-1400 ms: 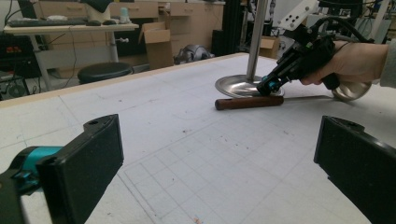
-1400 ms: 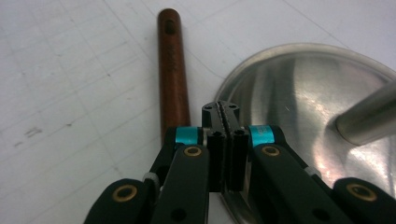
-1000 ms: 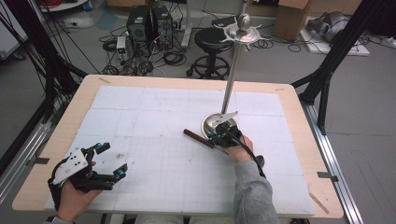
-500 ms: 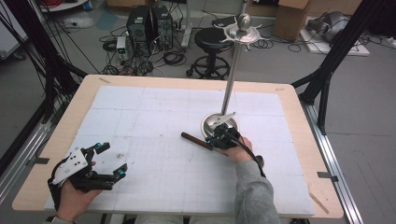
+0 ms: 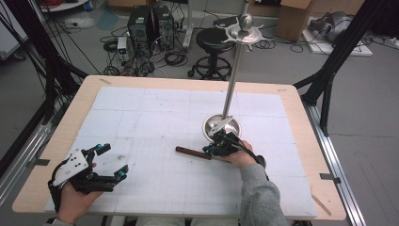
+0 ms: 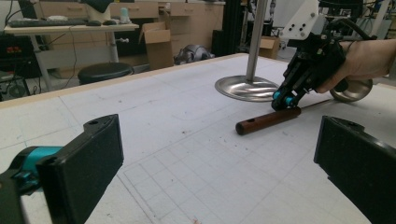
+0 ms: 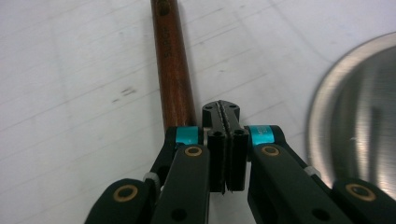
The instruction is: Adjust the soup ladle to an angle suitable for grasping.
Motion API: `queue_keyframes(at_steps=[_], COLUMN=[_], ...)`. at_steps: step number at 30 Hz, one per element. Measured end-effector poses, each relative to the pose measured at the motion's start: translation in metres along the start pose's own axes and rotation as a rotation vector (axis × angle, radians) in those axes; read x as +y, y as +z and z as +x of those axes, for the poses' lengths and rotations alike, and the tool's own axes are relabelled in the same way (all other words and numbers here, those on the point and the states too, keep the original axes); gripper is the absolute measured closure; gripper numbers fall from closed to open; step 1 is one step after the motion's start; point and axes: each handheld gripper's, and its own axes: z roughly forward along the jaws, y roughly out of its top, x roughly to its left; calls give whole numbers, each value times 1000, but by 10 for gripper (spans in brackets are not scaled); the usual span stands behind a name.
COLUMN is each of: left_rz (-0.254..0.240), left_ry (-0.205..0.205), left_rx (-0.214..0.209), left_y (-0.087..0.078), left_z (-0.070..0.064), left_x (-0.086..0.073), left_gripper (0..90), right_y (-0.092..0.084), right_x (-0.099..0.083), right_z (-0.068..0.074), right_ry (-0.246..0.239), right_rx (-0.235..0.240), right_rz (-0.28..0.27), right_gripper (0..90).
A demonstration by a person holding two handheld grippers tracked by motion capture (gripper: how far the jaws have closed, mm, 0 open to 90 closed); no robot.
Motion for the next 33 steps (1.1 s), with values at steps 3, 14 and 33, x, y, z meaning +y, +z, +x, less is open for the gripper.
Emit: queue_keyframes(at_steps=[3, 14, 33], left_rz=[3, 1, -10], left_ry=[-1, -3, -50], left_rx=[-1, 1, -27], left_y=[0, -1, 3], left_z=[0, 0, -1], left_x=[0, 0, 0], left_gripper=[18, 18, 18], right_y=[0, -17, -73], right_x=[0, 4, 2], right_z=[2, 9, 15], right_ry=[-17, -57, -228], right_rx=[15, -16, -8], right_rz=[8, -65, -68], right_gripper=[899, 880, 149])
